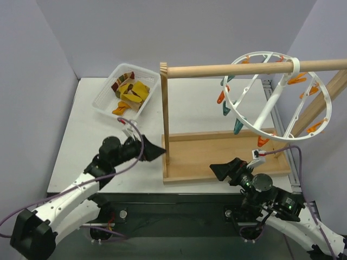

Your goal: Remove the socks clipped to the hanger

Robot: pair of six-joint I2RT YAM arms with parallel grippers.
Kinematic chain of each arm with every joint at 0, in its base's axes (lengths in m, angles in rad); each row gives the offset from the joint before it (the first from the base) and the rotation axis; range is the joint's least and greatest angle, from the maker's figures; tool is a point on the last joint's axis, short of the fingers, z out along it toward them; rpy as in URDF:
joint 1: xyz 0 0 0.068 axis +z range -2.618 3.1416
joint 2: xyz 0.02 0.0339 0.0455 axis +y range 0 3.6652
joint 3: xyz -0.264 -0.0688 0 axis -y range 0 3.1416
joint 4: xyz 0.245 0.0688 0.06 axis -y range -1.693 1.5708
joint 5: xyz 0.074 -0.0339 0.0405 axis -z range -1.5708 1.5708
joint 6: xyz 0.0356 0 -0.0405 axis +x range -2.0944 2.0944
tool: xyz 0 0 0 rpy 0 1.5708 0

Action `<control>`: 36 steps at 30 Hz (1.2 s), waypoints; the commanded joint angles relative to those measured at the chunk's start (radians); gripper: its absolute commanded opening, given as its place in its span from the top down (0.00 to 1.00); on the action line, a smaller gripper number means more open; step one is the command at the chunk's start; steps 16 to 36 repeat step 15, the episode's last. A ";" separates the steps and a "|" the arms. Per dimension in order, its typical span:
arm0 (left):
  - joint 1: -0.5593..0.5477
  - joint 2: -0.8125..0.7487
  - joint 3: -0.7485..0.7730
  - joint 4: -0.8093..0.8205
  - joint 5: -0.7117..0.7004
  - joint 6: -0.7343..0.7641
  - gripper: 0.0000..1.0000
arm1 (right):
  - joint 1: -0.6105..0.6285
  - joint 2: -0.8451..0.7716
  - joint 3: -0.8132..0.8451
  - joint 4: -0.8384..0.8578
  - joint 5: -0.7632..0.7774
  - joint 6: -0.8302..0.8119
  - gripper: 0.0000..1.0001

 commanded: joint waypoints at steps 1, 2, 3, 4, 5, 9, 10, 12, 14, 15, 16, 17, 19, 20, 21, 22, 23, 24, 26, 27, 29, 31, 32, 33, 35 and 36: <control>-0.205 -0.132 -0.176 0.360 0.052 -0.140 0.03 | -0.006 -0.048 -0.106 0.133 0.114 0.096 0.01; -0.235 -0.173 -0.254 0.395 0.041 -0.183 0.03 | -0.006 -0.052 -0.138 0.138 0.119 0.117 0.01; -0.281 -0.195 -0.294 0.453 0.030 -0.203 0.03 | -0.005 -0.054 -0.150 0.143 0.116 0.124 0.00; -0.303 -0.218 -0.326 0.471 0.009 -0.235 0.03 | -0.006 -0.055 -0.161 0.149 0.110 0.128 0.00; -0.320 -0.264 -0.381 0.492 0.001 -0.245 0.03 | -0.006 -0.060 -0.173 0.153 0.104 0.131 0.00; -0.332 -0.419 -0.411 0.379 -0.021 -0.243 0.03 | -0.006 -0.080 -0.233 0.176 0.072 0.136 0.00; -0.332 -0.453 -0.424 0.370 -0.030 -0.261 0.03 | -0.006 -0.109 -0.262 0.182 0.068 0.139 0.00; -0.332 -0.551 -0.493 0.415 -0.036 -0.295 0.03 | -0.006 -0.161 -0.295 0.202 0.048 0.139 0.00; -0.334 -0.632 -0.550 0.475 -0.030 -0.370 0.03 | -0.006 -0.227 -0.339 0.209 0.032 0.141 0.00; -0.335 -0.655 -0.620 0.574 -0.016 -0.399 0.03 | -0.006 -0.248 -0.350 0.225 0.025 0.116 0.00; -0.335 -0.655 -0.620 0.574 -0.016 -0.399 0.03 | -0.006 -0.248 -0.350 0.225 0.025 0.116 0.00; -0.335 -0.655 -0.620 0.574 -0.016 -0.399 0.03 | -0.006 -0.248 -0.350 0.225 0.025 0.116 0.00; -0.335 -0.655 -0.620 0.574 -0.016 -0.399 0.03 | -0.006 -0.248 -0.350 0.225 0.025 0.116 0.00; -0.335 -0.655 -0.620 0.574 -0.016 -0.399 0.03 | -0.006 -0.248 -0.350 0.225 0.025 0.116 0.00; -0.335 -0.655 -0.620 0.574 -0.016 -0.399 0.03 | -0.006 -0.248 -0.350 0.225 0.025 0.116 0.00; -0.335 -0.655 -0.620 0.574 -0.016 -0.399 0.03 | -0.006 -0.248 -0.350 0.225 0.025 0.116 0.00; -0.335 -0.655 -0.620 0.574 -0.016 -0.399 0.03 | -0.006 -0.248 -0.350 0.225 0.025 0.116 0.00; -0.335 -0.655 -0.620 0.574 -0.016 -0.399 0.03 | -0.006 -0.248 -0.350 0.225 0.025 0.116 0.00; -0.335 -0.655 -0.620 0.574 -0.016 -0.399 0.03 | -0.006 -0.248 -0.350 0.225 0.025 0.116 0.00; -0.335 -0.655 -0.620 0.574 -0.016 -0.399 0.03 | -0.006 -0.248 -0.350 0.225 0.025 0.116 0.00; -0.335 -0.655 -0.620 0.574 -0.016 -0.399 0.03 | -0.006 -0.248 -0.350 0.225 0.025 0.116 0.00; -0.335 -0.655 -0.620 0.574 -0.016 -0.399 0.03 | -0.006 -0.248 -0.350 0.225 0.025 0.116 0.00; -0.335 -0.655 -0.620 0.574 -0.016 -0.399 0.03 | -0.006 -0.248 -0.350 0.225 0.025 0.116 0.00; -0.335 -0.655 -0.620 0.574 -0.016 -0.399 0.03 | -0.006 -0.248 -0.350 0.225 0.025 0.116 0.00; -0.335 -0.655 -0.620 0.574 -0.016 -0.399 0.03 | -0.006 -0.248 -0.350 0.225 0.025 0.116 0.00; -0.335 -0.655 -0.620 0.574 -0.016 -0.399 0.03 | -0.006 -0.248 -0.350 0.225 0.025 0.116 0.00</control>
